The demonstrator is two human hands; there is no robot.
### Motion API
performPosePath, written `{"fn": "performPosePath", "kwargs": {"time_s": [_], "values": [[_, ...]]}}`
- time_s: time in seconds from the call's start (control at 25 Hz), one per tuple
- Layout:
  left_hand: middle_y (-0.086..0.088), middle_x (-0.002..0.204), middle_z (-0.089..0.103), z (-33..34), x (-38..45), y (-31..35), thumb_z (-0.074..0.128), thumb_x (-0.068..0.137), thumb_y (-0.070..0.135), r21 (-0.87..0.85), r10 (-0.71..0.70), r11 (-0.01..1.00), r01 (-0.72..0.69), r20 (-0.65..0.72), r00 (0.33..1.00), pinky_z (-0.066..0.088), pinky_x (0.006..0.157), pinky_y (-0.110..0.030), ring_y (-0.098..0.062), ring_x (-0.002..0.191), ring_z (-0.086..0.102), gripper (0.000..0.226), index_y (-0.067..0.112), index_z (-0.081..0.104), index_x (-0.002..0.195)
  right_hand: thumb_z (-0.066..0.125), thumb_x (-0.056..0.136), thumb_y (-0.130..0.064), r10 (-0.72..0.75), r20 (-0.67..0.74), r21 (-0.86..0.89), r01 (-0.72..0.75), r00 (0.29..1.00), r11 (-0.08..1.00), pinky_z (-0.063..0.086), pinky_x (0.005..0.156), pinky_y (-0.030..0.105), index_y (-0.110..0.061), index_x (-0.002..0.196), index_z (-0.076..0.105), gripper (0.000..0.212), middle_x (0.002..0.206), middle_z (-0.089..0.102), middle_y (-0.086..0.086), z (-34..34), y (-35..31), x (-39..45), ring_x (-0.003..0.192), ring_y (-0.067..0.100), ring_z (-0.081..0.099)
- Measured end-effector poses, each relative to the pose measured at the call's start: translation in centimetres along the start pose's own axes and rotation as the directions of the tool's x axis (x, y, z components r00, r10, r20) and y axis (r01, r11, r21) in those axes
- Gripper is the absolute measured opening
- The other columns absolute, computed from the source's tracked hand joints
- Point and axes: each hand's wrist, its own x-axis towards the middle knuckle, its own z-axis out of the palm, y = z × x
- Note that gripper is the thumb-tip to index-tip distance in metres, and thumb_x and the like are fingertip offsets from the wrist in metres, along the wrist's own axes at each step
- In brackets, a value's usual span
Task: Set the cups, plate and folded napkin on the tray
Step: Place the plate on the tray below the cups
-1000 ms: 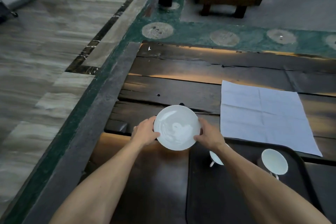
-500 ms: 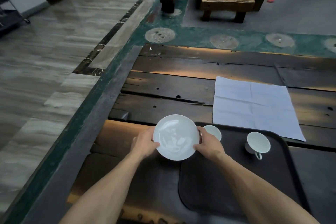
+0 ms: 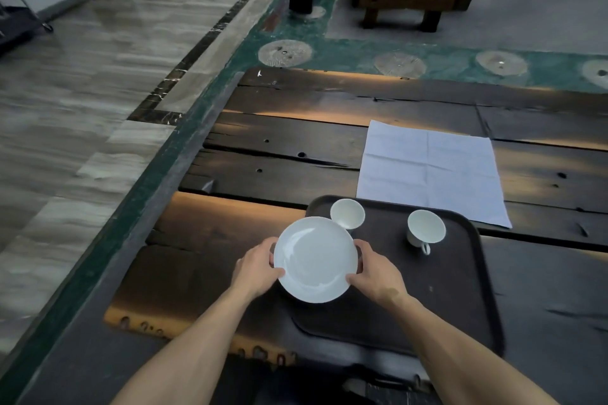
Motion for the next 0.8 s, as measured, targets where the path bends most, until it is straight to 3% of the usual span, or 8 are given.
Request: {"fn": "performPosePath", "kwargs": {"time_s": [0.32, 0.8], "values": [[0.014, 0.086, 0.059, 4.4, -1.7, 0.7, 0.076, 0.07, 0.029, 0.013, 0.017, 1.0, -0.018, 0.103, 0.995, 0.058, 0.073, -0.042, -0.011, 0.079, 0.061, 0.065, 0.043, 0.043, 0.125, 0.061, 0.065, -0.027, 0.097, 0.024, 0.024, -0.098, 0.995, 0.995, 0.052, 0.065, 0.034, -0.034, 0.132, 0.035, 0.072, 0.084, 0.062, -0.013, 0.9, 4.2, -3.1, 0.078, 0.017, 0.062], [0.011, 0.091, 0.059, 6.7, -0.2, 1.1, 0.073, 0.075, 0.025, 0.066, 0.088, 0.993, -0.101, 0.177, 0.98, 0.053, 0.082, -0.043, -0.02, 0.098, 0.055, 0.066, 0.037, 0.043, 0.132, 0.063, 0.067, -0.025, 0.237, -0.002, 0.085, -0.236, 0.972, 0.968, 0.053, 0.069, 0.038, -0.037, 0.132, 0.035, 0.071, 0.083, 0.062, -0.011, 2.8, 6.1, -3.5, 0.079, 0.02, 0.063]]}}
